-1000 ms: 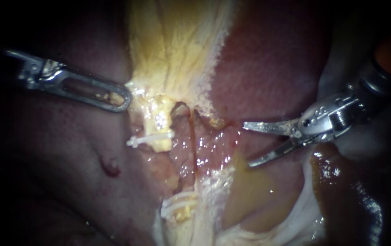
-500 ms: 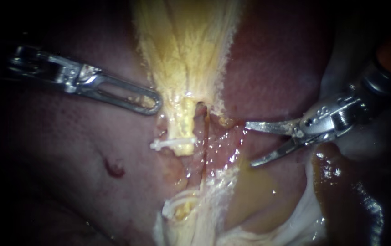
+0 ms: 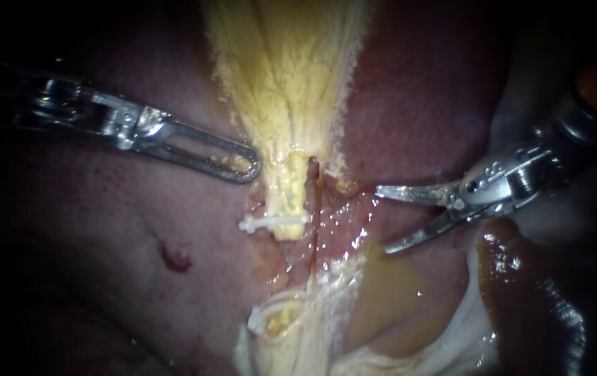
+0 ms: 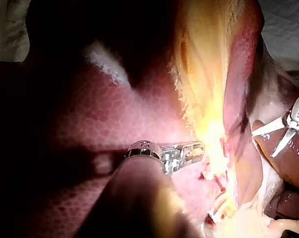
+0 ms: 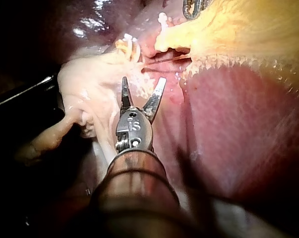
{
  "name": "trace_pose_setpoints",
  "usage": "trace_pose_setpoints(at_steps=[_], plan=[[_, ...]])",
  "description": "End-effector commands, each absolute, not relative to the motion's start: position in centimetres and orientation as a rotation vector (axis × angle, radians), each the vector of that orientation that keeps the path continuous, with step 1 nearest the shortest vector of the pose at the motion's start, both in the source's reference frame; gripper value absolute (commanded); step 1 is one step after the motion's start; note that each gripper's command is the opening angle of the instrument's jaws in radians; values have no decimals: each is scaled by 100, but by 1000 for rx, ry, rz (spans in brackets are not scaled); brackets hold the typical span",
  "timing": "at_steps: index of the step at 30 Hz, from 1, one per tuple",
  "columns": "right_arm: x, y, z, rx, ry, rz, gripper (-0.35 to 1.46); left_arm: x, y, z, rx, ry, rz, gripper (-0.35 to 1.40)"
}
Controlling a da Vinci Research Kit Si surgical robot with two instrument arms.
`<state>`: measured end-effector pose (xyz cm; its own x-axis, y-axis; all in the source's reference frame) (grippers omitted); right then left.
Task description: Go back from the cut left tube
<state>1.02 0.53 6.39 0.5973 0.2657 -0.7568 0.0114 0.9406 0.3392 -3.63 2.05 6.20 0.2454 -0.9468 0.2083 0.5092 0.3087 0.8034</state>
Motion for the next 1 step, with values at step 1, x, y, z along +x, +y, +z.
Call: trace_pose_setpoints(at_steps=[1], plan=[[102,53,638,326,923,151,145,-363,205,619,679,-785,-1105,-35]])
